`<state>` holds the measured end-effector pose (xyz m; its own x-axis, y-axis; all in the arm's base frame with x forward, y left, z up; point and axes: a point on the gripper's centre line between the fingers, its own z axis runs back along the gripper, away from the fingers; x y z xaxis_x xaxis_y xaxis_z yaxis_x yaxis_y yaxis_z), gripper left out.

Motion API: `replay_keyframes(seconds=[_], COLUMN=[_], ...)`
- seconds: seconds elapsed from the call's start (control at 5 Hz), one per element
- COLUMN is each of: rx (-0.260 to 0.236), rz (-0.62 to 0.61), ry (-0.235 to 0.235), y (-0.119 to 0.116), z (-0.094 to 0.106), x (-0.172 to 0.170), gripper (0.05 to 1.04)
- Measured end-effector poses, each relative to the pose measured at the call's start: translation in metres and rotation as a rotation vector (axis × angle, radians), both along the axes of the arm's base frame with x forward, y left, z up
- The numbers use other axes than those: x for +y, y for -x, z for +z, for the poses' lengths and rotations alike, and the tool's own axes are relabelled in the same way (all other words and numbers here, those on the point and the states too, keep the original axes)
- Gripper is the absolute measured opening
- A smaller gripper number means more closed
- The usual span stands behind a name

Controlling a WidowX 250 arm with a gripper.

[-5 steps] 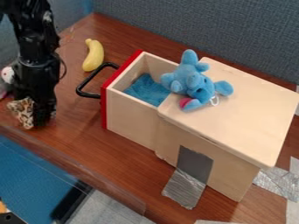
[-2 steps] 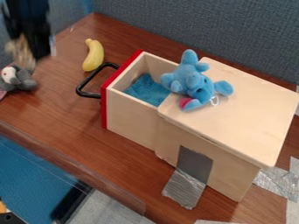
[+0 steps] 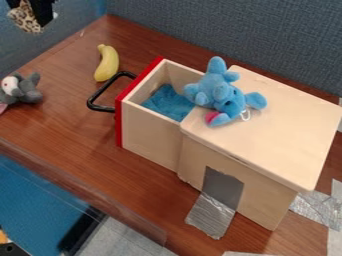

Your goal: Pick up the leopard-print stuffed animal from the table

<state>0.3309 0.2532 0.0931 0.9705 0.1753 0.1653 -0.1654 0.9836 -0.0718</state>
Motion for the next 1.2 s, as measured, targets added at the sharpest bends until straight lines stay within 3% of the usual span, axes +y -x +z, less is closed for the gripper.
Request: replay_keyframes(seconds=[0.2,0.4,0.6,0.8,1.2], rx=[0.007,0.005,0.019,0.017,-0.078], rz=[0.041,0.031,0.017,0.001,-0.122], ry=[-0.001,-0.012,-0.001,0.033,0.005], y=[-0.002,0.000,0.005,0.007,0.019], z=[-0.024,-0.035,-0.046,-0.048,-0.004], x=[0.020,0.022,0.017,0.009,-0.024], gripper=[0.645,0.937,1.015,1.008,1.004])
